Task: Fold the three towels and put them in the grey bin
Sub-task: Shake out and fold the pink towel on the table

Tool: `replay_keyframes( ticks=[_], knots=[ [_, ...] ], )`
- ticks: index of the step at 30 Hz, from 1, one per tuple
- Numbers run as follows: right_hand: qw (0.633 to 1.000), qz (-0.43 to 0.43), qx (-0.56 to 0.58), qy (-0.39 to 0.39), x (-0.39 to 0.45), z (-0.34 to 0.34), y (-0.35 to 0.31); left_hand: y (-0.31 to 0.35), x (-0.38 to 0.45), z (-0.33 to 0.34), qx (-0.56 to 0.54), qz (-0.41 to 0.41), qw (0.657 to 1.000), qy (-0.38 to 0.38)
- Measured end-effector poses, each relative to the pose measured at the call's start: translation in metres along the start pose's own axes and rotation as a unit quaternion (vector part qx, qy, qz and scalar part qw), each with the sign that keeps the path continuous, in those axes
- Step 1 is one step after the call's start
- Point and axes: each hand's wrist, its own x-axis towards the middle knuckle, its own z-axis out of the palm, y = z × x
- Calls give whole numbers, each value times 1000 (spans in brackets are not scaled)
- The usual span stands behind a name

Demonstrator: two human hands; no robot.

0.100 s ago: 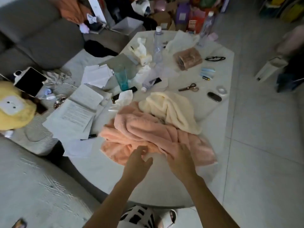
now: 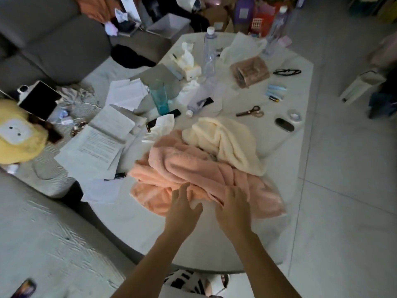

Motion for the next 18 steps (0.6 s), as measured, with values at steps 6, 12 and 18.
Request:
replay_keyframes(
  ticks=[6,12,18],
  knots=[
    [992,-4,-118,49,20,11,-11,7,49,30,44,-19,998,-26],
    [988,-30,-145,-40,58,-3,17,29,113,36,73,9,996,-52],
    [992,16,125,-24,86,-69,28,50,137,13,-42,54,997,39]
  ],
)
